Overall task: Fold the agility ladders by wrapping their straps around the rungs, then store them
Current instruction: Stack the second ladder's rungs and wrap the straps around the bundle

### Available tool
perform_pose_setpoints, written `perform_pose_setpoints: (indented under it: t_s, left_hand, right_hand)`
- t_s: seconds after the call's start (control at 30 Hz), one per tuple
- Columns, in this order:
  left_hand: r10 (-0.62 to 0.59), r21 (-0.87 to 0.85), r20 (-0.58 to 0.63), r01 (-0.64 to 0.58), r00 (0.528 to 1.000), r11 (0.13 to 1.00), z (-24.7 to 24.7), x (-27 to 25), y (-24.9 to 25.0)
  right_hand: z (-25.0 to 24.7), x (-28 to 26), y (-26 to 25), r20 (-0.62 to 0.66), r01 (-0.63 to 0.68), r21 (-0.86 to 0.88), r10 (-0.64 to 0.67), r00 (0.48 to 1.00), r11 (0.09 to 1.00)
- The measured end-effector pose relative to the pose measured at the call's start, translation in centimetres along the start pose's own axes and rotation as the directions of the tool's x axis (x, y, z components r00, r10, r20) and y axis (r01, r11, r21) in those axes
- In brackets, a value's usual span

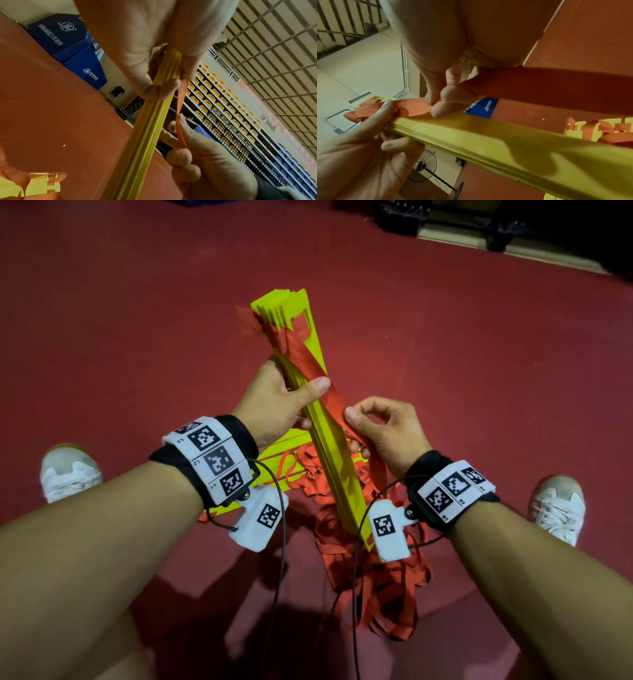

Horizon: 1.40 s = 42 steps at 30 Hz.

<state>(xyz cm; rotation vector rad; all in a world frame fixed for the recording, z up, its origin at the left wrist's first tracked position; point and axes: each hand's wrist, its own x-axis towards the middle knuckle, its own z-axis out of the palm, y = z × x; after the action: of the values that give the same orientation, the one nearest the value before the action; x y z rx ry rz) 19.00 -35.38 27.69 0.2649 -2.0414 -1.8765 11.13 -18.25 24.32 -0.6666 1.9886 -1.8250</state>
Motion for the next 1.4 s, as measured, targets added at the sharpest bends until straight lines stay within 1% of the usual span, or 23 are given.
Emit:
perform_pose_setpoints:
  t_s: [0.07, 0.1, 0.17, 0.23, 0.3, 0.37, 0.43, 0.53, 0.57, 0.67, 0.77, 0.87, 0.93, 1.03, 1.1, 1.17, 1.27, 1.4]
  left_hand:
    - [0.000, -0.020, 0.016, 0.000, 1.000, 1.000, 0.0, 0.0, -0.1]
    - [0.002, -0.030, 0.026, -0.001, 1.000, 1.000, 0.0, 0.0, -0.2]
    - [-0.007, -0.055, 0.038, 0.009, 0.999, 0.998, 0.0, -0.2, 0.1]
    - [-0.009, -0.098, 0.047, 0.013, 0.999, 0.995, -0.1, -0.3, 0.4]
    - [-0.019, -0.129, 0.046, 0.025, 0.999, 0.991, -0.2, -0.3, 0.6]
    - [-0.022, -0.156, 0.053, 0.030, 0.998, 0.987, -0.2, -0.4, 0.8]
    - [-0.019, -0.202, 0.033, 0.025, 0.999, 0.979, -0.1, -0.3, 0.7]
    - [0.000, -0.238, -0.013, -0.003, 1.000, 0.971, 0.3, -0.1, 0.0]
    - [0.000, -0.211, -0.013, -0.003, 1.000, 0.977, 0.5, -0.1, -0.4]
    - [-0.028, -0.060, 0.009, 0.029, 1.000, 0.998, 0.8, -0.1, -1.5]
    - [-0.020, 0.057, 0.019, 0.019, 1.000, 0.998, 1.0, 0.1, -2.2]
    - [-0.008, 0.088, -0.031, 0.011, 0.999, 0.996, 1.0, 0.3, -2.1]
    - [-0.006, 0.094, -0.069, 0.012, 0.998, 0.995, 1.0, 0.5, -1.9]
    - [0.027, 0.066, -0.131, -0.019, 0.991, 0.998, 0.6, 0.9, -1.3]
    - [0.041, 0.016, -0.161, -0.039, 0.986, 0.999, 0.2, 1.3, -1.1]
    - [0.042, -0.033, -0.175, -0.049, 0.984, 0.998, 0.0, 1.3, -1.0]
    - [0.030, -0.085, -0.187, -0.047, 0.982, 0.995, 0.1, 1.2, -1.1]
    - [0.028, -0.136, -0.190, -0.055, 0.981, 0.989, 0.1, 1.3, -1.6]
  right_hand:
    - [0.2, 0.0, 0.4, 0.022, -0.018, -0.008, 0.018, 1.000, 1.000]
    - [0.3, 0.0, 0.6, 0.053, -0.029, -0.016, 0.030, 0.998, 0.999]
    - [0.5, 0.0, 0.9, 0.168, -0.049, -0.069, 0.060, 0.984, 0.996]
    - [0.6, -0.2, 1.0, 0.282, -0.046, -0.142, 0.085, 0.956, 0.989]
    - [0.7, -0.4, 0.9, 0.321, -0.024, -0.185, 0.083, 0.944, 0.983]
    - [0.8, -0.4, 0.8, 0.312, 0.017, -0.219, 0.053, 0.949, 0.976]
    - [1.0, -0.2, 0.8, 0.292, 0.049, -0.238, 0.023, 0.956, 0.970]
    - [1.5, 0.1, 0.9, 0.234, 0.033, -0.222, 0.020, 0.972, 0.975]
    - [1.7, 0.2, 0.8, 0.220, 0.023, -0.215, 0.026, 0.975, 0.976]
    - [2.1, 0.4, 0.7, 0.219, 0.029, -0.209, 0.018, 0.976, 0.978]
    - [2.5, 0.3, 0.4, 0.204, 0.014, -0.187, 0.025, 0.979, 0.982]
    - [2.6, 0.2, 0.0, 0.225, 0.018, -0.162, 0.020, 0.974, 0.987]
    - [2.5, 0.3, 0.1, 0.253, -0.009, -0.118, 0.039, 0.967, 0.993]
    - [2.2, 0.2, 0.5, 0.277, -0.080, -0.107, 0.107, 0.955, 0.991]
    - [2.1, 0.1, 0.8, 0.297, -0.124, -0.144, 0.162, 0.941, 0.982]
    - [2.0, 0.1, 1.0, 0.299, -0.140, -0.185, 0.192, 0.935, 0.973]
    - [2.1, 0.1, 1.3, 0.269, -0.105, -0.240, 0.170, 0.948, 0.965]
    - [2.1, 0.2, 1.5, 0.227, -0.048, -0.367, 0.140, 0.964, 0.929]
